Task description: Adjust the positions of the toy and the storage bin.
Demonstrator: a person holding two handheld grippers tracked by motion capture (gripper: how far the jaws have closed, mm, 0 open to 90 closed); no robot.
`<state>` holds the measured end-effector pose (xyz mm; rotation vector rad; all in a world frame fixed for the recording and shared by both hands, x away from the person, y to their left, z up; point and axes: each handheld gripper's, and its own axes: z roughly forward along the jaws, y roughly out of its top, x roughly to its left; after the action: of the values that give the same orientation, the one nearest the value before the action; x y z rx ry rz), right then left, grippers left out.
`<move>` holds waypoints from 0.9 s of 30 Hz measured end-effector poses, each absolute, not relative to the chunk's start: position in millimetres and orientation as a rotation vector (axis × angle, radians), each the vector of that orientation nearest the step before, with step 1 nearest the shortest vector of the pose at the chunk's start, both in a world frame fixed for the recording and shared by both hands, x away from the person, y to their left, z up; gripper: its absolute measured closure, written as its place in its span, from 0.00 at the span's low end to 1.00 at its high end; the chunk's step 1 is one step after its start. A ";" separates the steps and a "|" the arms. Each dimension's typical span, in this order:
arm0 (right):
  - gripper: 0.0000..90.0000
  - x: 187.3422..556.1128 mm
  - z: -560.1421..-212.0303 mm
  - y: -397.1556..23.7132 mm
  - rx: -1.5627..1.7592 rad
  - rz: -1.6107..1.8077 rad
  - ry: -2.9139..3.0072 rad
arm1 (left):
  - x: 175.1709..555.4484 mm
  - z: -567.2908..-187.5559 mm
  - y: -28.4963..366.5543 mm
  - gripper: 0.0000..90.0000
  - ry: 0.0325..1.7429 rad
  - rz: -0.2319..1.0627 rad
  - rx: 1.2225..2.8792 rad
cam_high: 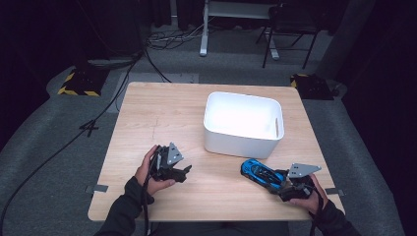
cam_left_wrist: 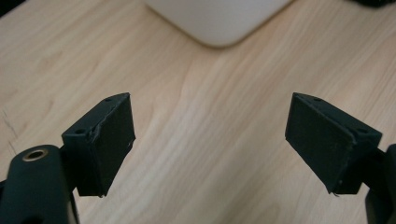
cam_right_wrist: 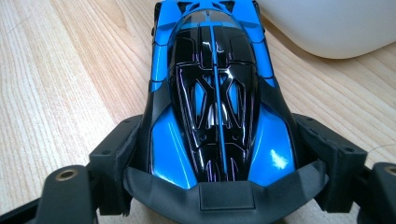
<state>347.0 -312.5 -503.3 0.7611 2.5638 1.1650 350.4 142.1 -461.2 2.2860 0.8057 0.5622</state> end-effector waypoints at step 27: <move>0.27 345.1 -503.2 -312.7 0.765 1.157 2.556 | 348.7 -502.3 187.3 0.14 1.012 0.368 2.210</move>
<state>345.1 -312.7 -503.2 0.7647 2.5565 1.1570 348.7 187.3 -502.3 2.2099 1.0117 0.3679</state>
